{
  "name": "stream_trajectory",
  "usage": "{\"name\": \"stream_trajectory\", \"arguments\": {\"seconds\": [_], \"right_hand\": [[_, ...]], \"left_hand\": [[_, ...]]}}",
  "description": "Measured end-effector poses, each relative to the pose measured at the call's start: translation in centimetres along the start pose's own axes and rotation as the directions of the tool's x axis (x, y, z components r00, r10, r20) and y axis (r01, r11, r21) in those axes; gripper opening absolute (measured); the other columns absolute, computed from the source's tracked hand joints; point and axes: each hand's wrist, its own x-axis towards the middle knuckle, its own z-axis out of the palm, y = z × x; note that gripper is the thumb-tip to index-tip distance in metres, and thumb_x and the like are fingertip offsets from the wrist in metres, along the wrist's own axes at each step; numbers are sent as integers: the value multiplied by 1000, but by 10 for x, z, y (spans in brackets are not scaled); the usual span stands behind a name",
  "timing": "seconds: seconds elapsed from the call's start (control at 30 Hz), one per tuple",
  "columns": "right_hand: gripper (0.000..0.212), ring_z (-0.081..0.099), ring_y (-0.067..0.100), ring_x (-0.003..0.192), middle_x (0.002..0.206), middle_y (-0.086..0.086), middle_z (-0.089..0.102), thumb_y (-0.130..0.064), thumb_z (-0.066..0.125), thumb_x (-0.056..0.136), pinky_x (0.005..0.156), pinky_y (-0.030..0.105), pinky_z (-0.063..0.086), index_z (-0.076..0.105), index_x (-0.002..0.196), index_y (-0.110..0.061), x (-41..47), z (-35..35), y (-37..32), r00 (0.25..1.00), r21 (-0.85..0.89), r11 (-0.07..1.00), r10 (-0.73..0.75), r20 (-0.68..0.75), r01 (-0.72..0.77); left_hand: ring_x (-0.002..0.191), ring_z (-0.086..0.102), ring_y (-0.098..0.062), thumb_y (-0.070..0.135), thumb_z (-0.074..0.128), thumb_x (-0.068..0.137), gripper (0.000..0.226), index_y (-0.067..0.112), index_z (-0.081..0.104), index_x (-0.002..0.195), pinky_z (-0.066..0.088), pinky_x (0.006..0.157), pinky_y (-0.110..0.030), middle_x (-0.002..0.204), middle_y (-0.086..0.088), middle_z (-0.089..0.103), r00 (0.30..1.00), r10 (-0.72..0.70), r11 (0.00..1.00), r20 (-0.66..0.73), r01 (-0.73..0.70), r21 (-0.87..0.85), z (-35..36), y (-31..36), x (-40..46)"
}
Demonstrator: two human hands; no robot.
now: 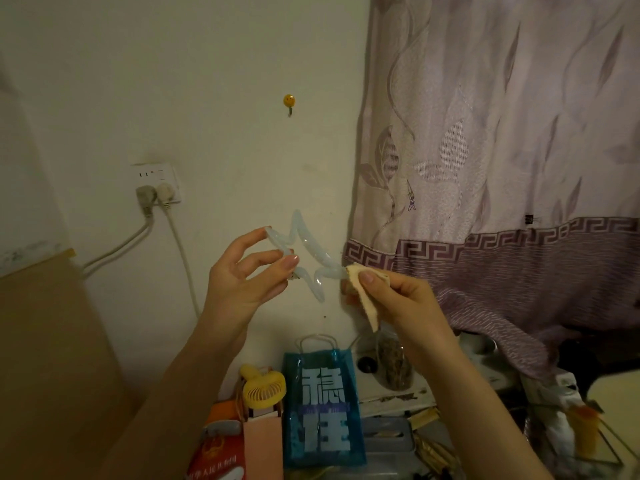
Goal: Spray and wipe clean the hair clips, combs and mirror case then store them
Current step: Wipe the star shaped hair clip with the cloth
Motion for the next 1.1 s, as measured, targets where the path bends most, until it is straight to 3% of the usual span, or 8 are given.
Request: {"name": "stream_trajectory", "arguments": {"seconds": [0.1,0.23,0.33,0.53,0.77,1.1], "right_hand": [[31,70,14,78,84,7,75,-29,59,83,67,23,55,73,95,-4,-1,3,6,990,117,989,103,-93,-92],[31,70,16,86,94,7,74,-35,58,79,82,33,50,73,92,-12,-8,19,16,980,199,962,196,-41,-184],[31,70,14,85,96,7,74,-35,59,78,82,33,50,73,95,-13,-13,29,19,980,246,952,198,-34,-184],[30,70,13,81,91,7,75,-30,62,76,69,22,55,72,97,-11,-22,28,23,974,256,947,216,-69,-192],[30,69,15,64,77,10,73,-27,70,71,51,21,52,74,91,-5,-34,31,34,960,240,951,233,-152,-193],[17,68,12,66,79,9,74,-19,64,87,53,19,51,75,88,-7,-44,20,42,954,165,962,247,-172,-220]], "left_hand": [[93,71,-17,41,80,51,73,27,55,118,57,73,-24,97,-1,74,1000,0,999,-30,-2,-52,4,-3,-5],[99,69,-19,46,82,49,72,31,53,113,56,83,-34,96,2,73,998,28,999,-55,-30,-38,16,-12,-13],[102,67,-20,48,82,47,74,31,52,113,50,94,-43,98,0,72,995,34,999,-89,-36,-24,21,-19,-21],[84,71,-8,22,80,61,62,21,49,114,54,64,-17,93,0,72,994,61,996,-88,-66,-52,21,-31,-33],[86,72,-16,21,81,60,63,24,48,114,54,66,-15,94,-3,72,998,55,998,-14,-55,-36,19,-40,-47],[85,71,-8,33,79,56,63,29,51,113,53,63,-15,94,6,73,999,-29,998,-38,27,-51,7,-45,-51]]}}
